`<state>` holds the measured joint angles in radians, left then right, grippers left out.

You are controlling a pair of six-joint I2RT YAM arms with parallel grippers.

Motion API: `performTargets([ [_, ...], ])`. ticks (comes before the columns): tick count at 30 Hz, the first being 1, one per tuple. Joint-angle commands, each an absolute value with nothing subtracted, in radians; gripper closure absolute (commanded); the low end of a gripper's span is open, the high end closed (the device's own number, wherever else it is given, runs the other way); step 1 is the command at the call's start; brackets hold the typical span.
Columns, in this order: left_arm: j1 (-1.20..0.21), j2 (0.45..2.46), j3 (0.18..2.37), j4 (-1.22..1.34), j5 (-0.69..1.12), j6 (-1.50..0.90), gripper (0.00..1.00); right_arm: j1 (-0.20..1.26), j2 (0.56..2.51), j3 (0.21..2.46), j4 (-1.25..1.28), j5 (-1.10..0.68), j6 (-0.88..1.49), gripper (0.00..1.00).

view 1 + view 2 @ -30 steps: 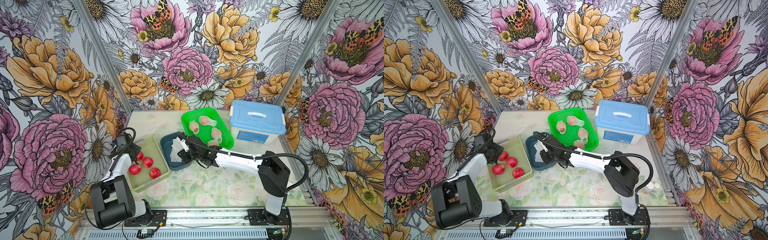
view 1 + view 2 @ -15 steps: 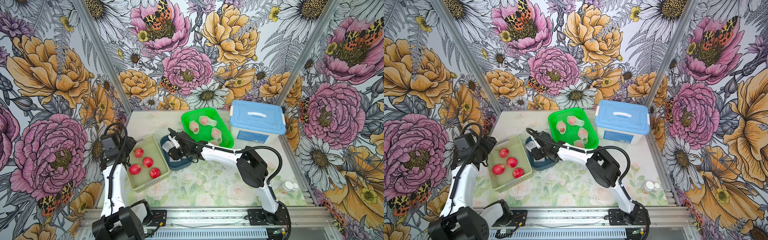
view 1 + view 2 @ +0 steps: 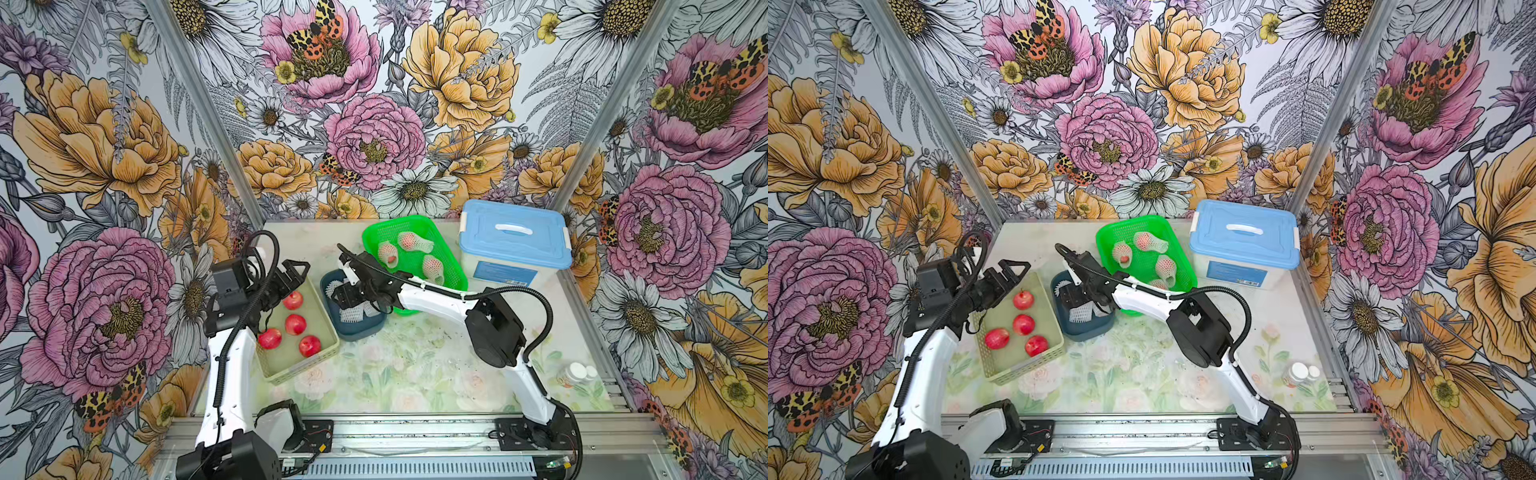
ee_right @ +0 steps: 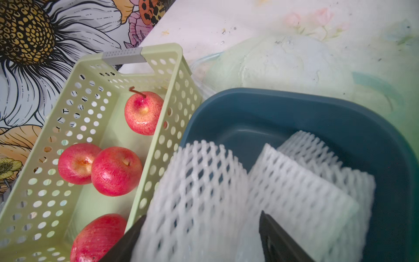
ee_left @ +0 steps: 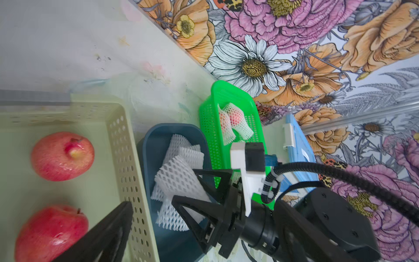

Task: Remove foam nets from apples
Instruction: Place the foam net into the storage box.

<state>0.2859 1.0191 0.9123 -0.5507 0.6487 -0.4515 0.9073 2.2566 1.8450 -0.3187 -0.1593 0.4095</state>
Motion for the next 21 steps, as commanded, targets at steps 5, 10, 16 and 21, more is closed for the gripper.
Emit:
performTargets([
  [5,0.249,1.051,0.956,-0.548,0.683,-0.43,0.01,0.905,2.155,1.838,-0.323,-0.159,0.339,0.14],
  [10,0.245,1.08,0.951,-0.54,0.681,-0.442,0.01,0.91,2.095,1.797,-0.321,-0.12,0.305,0.08],
  [16,0.241,1.087,0.942,-0.534,0.688,-0.452,0.01,0.906,2.047,1.76,-0.321,-0.083,0.284,0.04],
  [21,0.242,1.07,0.923,-0.534,0.694,-0.45,0.01,0.84,2.018,1.736,-0.322,-0.07,0.291,0.03],
])
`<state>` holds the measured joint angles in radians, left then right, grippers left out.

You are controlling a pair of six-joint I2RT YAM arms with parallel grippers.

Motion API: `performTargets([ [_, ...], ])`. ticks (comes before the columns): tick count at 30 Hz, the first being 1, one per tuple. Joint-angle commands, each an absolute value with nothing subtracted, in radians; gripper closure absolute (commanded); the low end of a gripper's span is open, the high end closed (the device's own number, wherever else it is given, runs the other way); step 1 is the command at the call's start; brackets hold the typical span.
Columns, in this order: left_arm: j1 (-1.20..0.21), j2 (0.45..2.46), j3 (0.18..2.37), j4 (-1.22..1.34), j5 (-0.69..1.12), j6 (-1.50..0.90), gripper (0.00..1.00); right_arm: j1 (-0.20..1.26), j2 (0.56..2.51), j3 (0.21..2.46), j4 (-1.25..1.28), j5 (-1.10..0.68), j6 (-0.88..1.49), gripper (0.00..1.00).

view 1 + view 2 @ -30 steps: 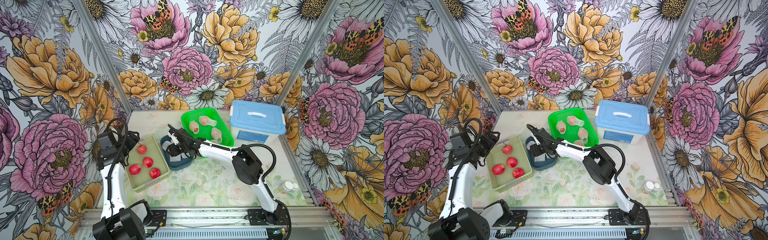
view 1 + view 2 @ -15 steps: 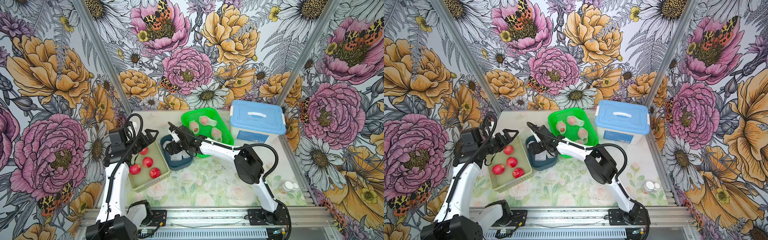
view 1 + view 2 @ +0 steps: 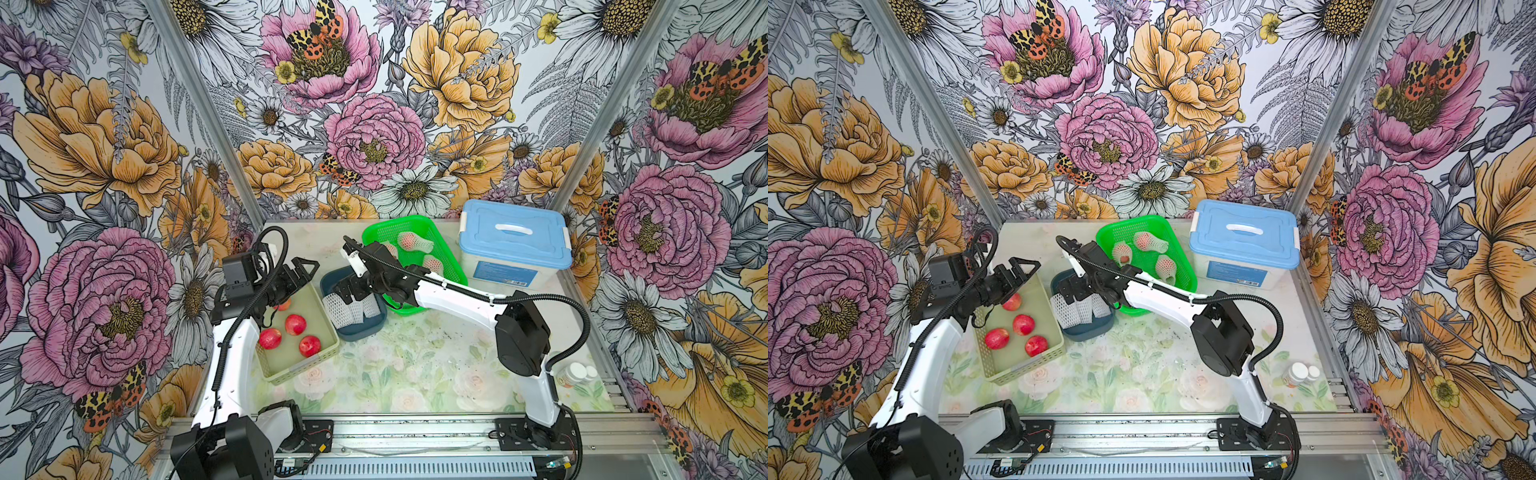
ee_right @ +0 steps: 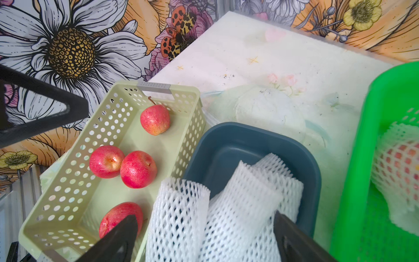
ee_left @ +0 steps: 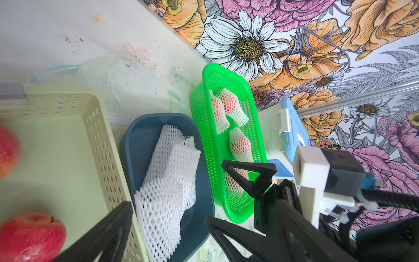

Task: Remove foam nets from apples
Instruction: Place the foam net into the storage box.

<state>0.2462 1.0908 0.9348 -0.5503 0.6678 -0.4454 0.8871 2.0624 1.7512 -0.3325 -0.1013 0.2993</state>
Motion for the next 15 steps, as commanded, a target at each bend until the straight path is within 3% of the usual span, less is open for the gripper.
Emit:
performTargets([
  [1,0.244,1.064,0.919,-0.534,0.699,-0.449,0.01,0.819,2.016,1.736,-0.323,-0.072,0.293,0.02],
  [15,0.262,0.973,0.874,-0.587,0.743,-0.411,0.01,0.598,2.198,1.938,-0.336,-0.12,0.32,0.0],
])
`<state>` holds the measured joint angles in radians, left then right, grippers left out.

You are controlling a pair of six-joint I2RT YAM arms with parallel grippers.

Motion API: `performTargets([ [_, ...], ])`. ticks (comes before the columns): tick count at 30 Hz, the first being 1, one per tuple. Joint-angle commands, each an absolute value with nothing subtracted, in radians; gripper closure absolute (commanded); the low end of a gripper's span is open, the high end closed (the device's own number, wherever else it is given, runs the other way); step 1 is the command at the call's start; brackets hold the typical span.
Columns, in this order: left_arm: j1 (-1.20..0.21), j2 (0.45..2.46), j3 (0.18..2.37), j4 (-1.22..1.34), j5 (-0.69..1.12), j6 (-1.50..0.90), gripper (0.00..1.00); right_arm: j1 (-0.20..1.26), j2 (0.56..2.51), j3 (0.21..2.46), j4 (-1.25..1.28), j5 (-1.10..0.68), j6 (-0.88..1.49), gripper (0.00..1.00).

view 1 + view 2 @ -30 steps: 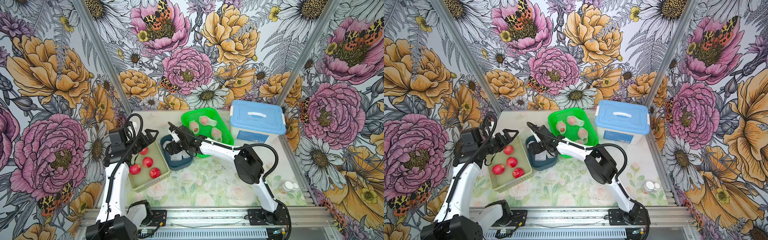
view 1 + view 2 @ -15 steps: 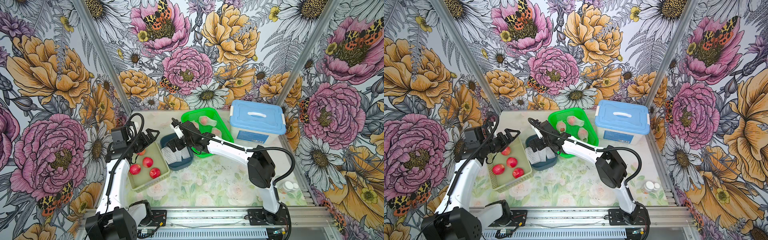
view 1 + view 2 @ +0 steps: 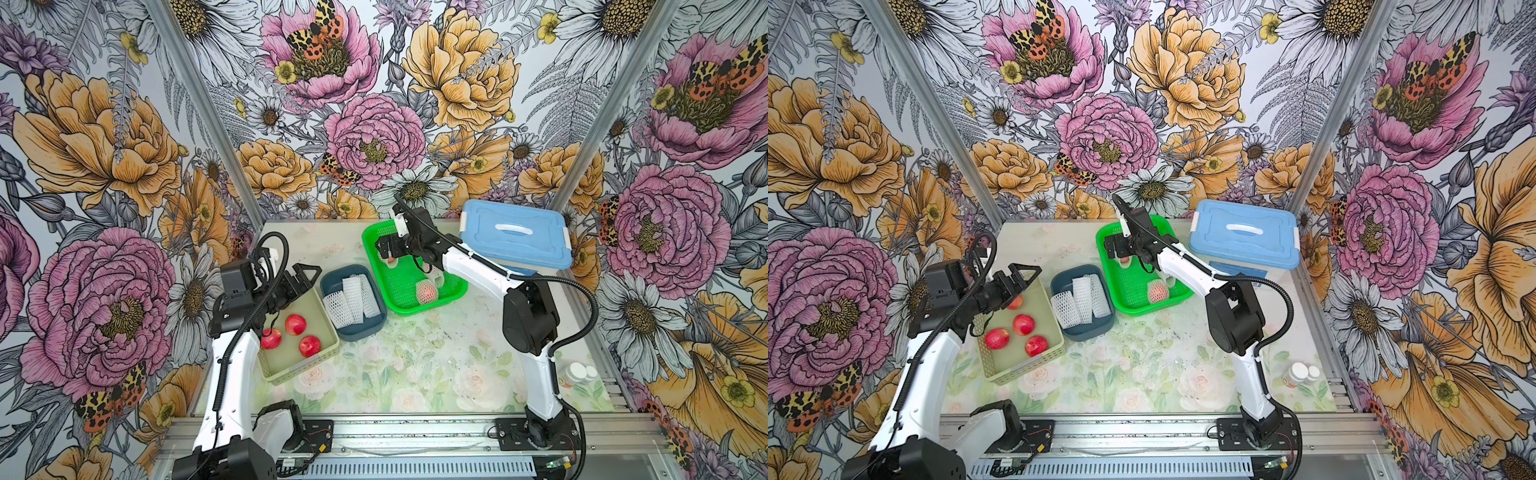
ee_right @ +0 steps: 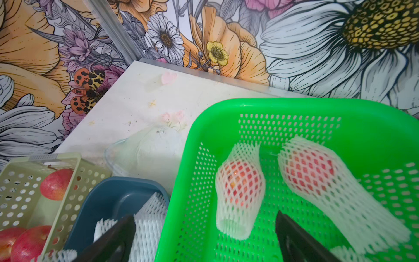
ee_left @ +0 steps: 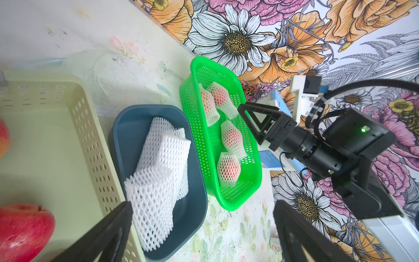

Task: Remove foam nets from apples
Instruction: Place the foam net into the storage box.

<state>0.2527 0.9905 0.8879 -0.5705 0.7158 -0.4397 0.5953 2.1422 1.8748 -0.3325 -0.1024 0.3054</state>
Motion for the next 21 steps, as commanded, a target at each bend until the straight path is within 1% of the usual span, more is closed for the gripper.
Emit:
performTargets([
  [1,0.262,0.967,0.87,-0.586,0.743,-0.412,0.01,0.594,2.218,1.961,-0.341,-0.121,0.322,0.0],
  [9,0.266,0.954,0.861,-0.586,0.746,-0.414,0.01,0.583,2.346,2.085,-0.369,-0.106,0.337,0.0],
  [13,0.264,0.946,0.863,-0.586,0.762,-0.408,0.01,0.581,2.394,2.102,-0.375,-0.095,0.347,0.0],
  [21,0.218,0.952,0.875,-0.586,0.759,-0.393,0.01,0.58,2.463,2.114,-0.373,-0.08,0.371,0.0],
])
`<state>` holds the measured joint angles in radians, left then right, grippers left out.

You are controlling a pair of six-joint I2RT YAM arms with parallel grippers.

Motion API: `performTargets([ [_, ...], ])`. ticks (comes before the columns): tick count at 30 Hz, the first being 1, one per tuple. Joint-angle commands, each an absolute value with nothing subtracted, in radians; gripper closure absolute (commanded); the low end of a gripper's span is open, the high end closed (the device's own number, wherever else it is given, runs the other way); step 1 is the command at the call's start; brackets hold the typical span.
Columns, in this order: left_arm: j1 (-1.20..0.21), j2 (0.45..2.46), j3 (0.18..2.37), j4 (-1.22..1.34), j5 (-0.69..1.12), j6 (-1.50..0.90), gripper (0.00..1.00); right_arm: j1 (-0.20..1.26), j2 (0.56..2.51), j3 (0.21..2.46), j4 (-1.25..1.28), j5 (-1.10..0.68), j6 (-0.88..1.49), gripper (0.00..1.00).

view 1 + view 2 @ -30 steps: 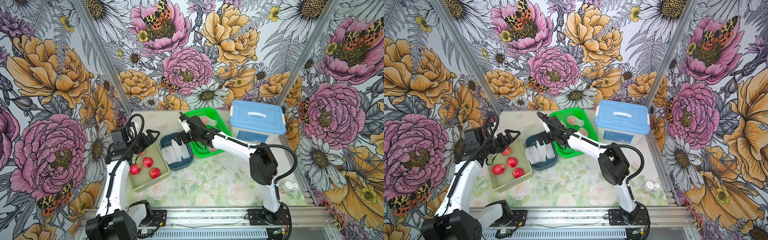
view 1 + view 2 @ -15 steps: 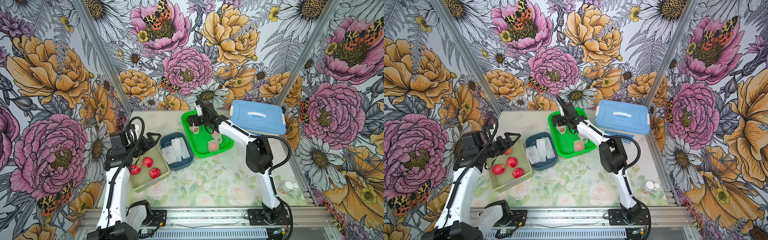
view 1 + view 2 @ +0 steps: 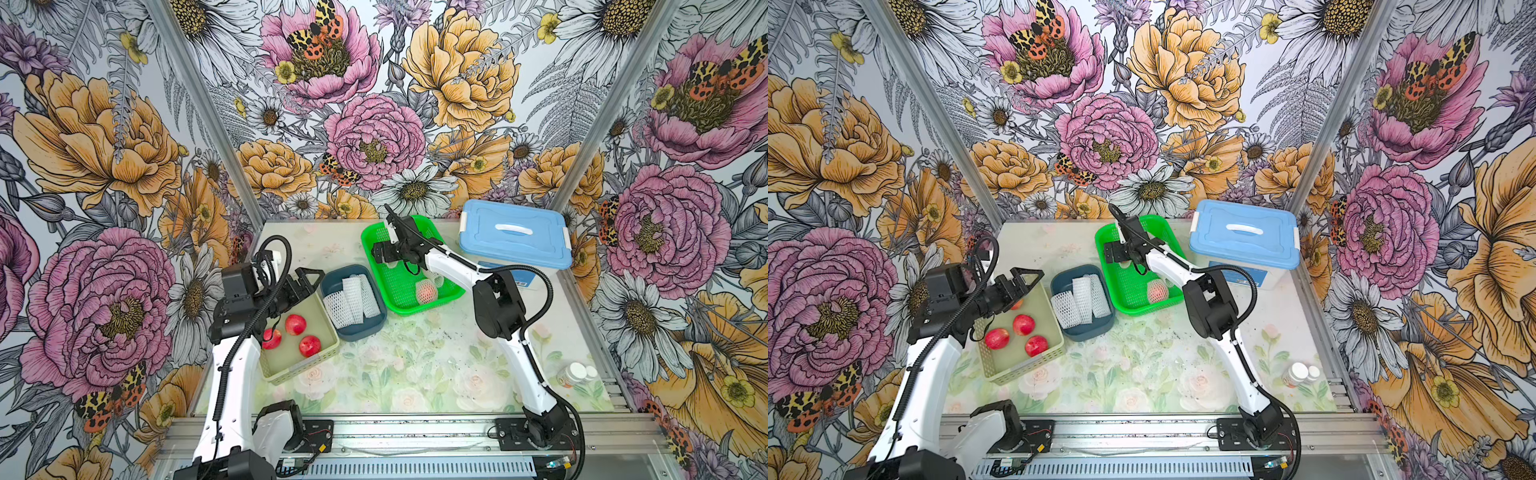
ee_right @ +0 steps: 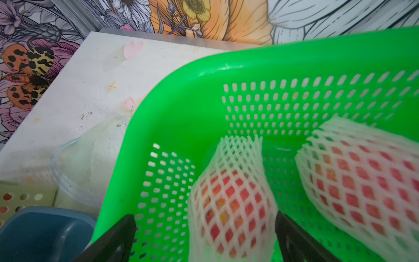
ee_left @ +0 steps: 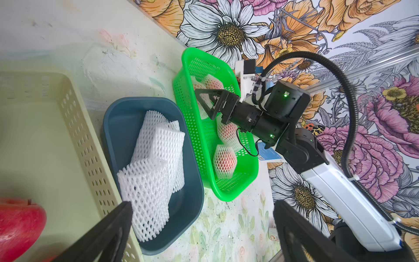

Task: Remove foam nets from apples
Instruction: Place the foam net into the storage box, then pick up the apple from the basket.

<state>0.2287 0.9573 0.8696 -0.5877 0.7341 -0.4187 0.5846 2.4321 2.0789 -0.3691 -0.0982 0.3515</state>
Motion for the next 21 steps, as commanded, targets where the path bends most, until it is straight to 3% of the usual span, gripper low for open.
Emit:
performTargets([
  [1,0.218,0.95,0.875,-0.586,0.76,-0.393,0.01,0.579,2.469,2.117,-0.373,-0.076,0.374,0.0],
  [11,0.213,0.943,0.872,-0.586,0.761,-0.395,0.01,0.577,2.49,2.111,-0.373,-0.06,0.387,0.14],
  [21,0.206,0.941,0.872,-0.586,0.758,-0.398,0.01,0.578,2.387,2.065,-0.371,-0.002,0.34,0.43],
])
